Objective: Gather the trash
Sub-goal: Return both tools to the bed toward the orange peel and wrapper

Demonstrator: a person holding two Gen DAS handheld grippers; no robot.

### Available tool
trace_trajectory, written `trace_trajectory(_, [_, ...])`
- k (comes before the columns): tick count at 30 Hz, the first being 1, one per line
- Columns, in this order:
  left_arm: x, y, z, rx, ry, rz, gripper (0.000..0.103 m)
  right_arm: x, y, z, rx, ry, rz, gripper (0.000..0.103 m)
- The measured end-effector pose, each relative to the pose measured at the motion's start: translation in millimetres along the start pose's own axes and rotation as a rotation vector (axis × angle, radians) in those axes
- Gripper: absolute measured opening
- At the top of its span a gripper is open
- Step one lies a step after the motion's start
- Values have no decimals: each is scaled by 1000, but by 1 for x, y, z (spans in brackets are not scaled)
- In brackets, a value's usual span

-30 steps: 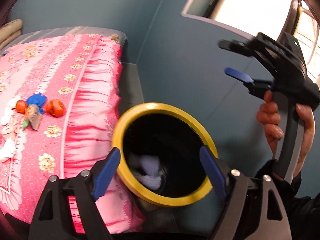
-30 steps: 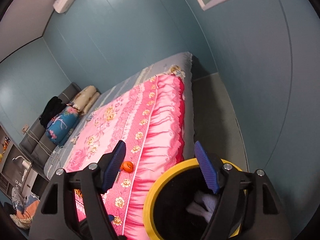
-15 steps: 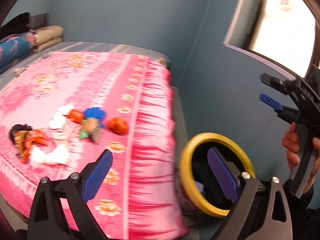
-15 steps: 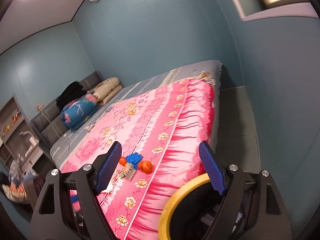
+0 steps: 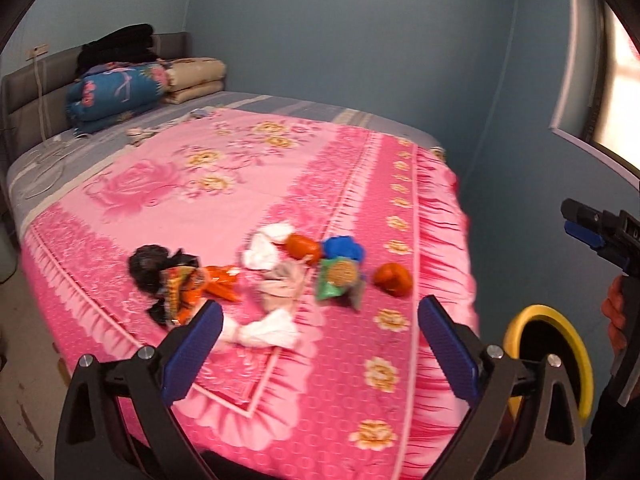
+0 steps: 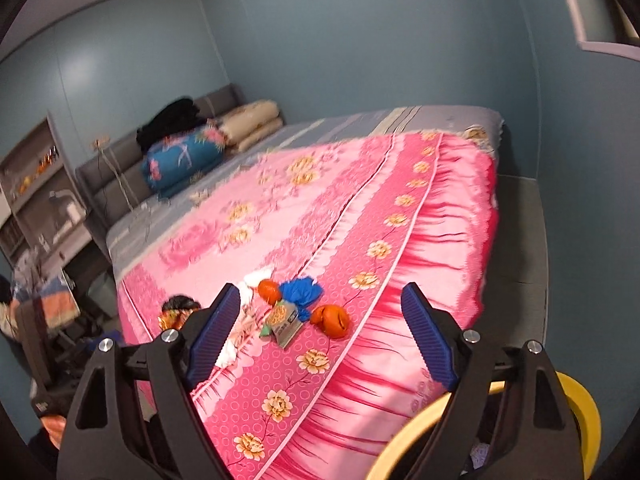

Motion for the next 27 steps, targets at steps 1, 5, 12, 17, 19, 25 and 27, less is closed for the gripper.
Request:
trace_trajectory(1, [-3,3,11,6,24,-3,94,-13,0,6,19,3,18,79])
trace_trajectory(5, [-16,9,50,35,94,-2,94,-58,-6,17,73,-9,95,79])
trace_trajectory(12, [-41,14,107,91,179,23,94,-150,-35,18,74,-2,293,79])
trace_trajectory(17, [-60,12,132,120,213,52,94,-200,-57,11,54,-9,393,79])
trace_trajectory(19, [-68,13,140,125,219,66,94,-218,-66,9,39,-4,438,79])
trace_trajectory(25, [-97,18,155,152,218,93,94,-252,-77,10,63,-23,515,79])
trace_trajectory(27, [-104,19,156,163,215,98,94,-261,-81,11,76,-35,537,79])
Point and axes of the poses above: each gripper's, at about its wrist camera, not at the fingertips, and x roughly against the way its jaws point, z to its left, y to its top, the point moved 7 cm from there along -x, roughly the way its jaws point, and after that the axes turned 15 degrees about x, right-handed, at the moved point
